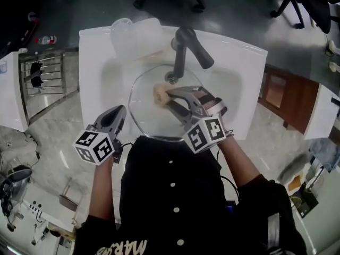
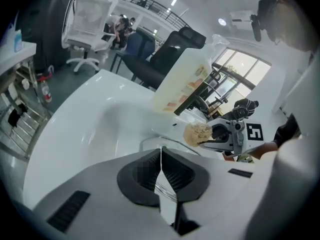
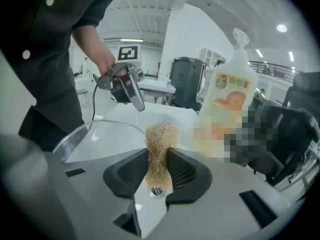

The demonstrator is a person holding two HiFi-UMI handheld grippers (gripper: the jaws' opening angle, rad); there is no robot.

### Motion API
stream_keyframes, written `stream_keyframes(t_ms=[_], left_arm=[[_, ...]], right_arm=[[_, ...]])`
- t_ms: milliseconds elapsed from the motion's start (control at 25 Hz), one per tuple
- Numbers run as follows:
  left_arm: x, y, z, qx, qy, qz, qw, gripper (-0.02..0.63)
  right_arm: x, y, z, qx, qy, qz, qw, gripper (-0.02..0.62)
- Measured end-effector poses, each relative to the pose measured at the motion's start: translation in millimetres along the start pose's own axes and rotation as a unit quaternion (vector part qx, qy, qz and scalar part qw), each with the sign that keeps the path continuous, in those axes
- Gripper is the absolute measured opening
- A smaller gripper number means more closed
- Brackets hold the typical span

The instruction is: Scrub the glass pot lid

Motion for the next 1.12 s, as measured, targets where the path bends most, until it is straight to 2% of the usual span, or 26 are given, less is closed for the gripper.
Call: stream_keyframes(t_ms=[40,160,280,320,440,520,600,760,960,1120], left_arm=[[1.8,4.3,-3.3,0.001,-0.01,-0.011,0.9999,0.029],[8.6,18.1,-9.5,0.004,-0.043,-0.048,0.9979,0.175],[16.3,29.3,-14.3,-0.003,-0.096,-0.075,0.9925,0.272],[18.6,32.4,-15.9,-0.01,-0.11,-0.084,0.9903,0.278],[25.5,42.9,-22.5,-0.036,-0.126,-0.126,0.9833,0.279],[29.0,49.7,-25.7,-0.037,-0.128,-0.158,0.9784,0.272],[31.2,55.6,-26.4,-0.029,-0.131,-0.182,0.9741,0.226],[34.0,61.2,-27.9,-0.024,-0.131,-0.205,0.9697,0.201],[30.9,62.0,-29.8,-0.033,-0.128,-0.203,0.9703,0.169],[30.2,61.4,-28.1,-0.036,-0.122,-0.198,0.972,0.164]], right_arm=[[5.5,8.0,0.7,-0.006,-0.01,-0.008,1.0,0.13],[20.5,29.5,1.4,-0.022,-0.034,-0.026,0.999,0.13],[31.0,51.8,0.0,-0.037,-0.072,-0.05,0.995,0.13],[33.1,59.4,-1.4,-0.041,-0.098,-0.062,0.992,0.13],[37.3,82.5,-7.2,-0.047,-0.19,-0.09,0.977,0.13],[39.9,97.2,-11.1,-0.051,-0.216,-0.095,0.97,0.13],[42.0,108.3,-12.5,-0.049,-0.228,-0.095,0.968,0.13],[44.6,122.4,-12.7,-0.033,-0.24,-0.094,0.966,0.13],[41.1,136.1,-11.1,-0.032,-0.247,-0.092,0.964,0.129],[42.3,140.6,-8.7,-0.04,-0.236,-0.112,0.965,0.129]])
Point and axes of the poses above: the fingertips, and each gripper's own axes: y forward along the fingers, z to its right, x out of its underside, the point moved 10 cm from there along -y, backward along the fingers, and after that the axes turned 8 degrees about z, right-handed, at the moved point
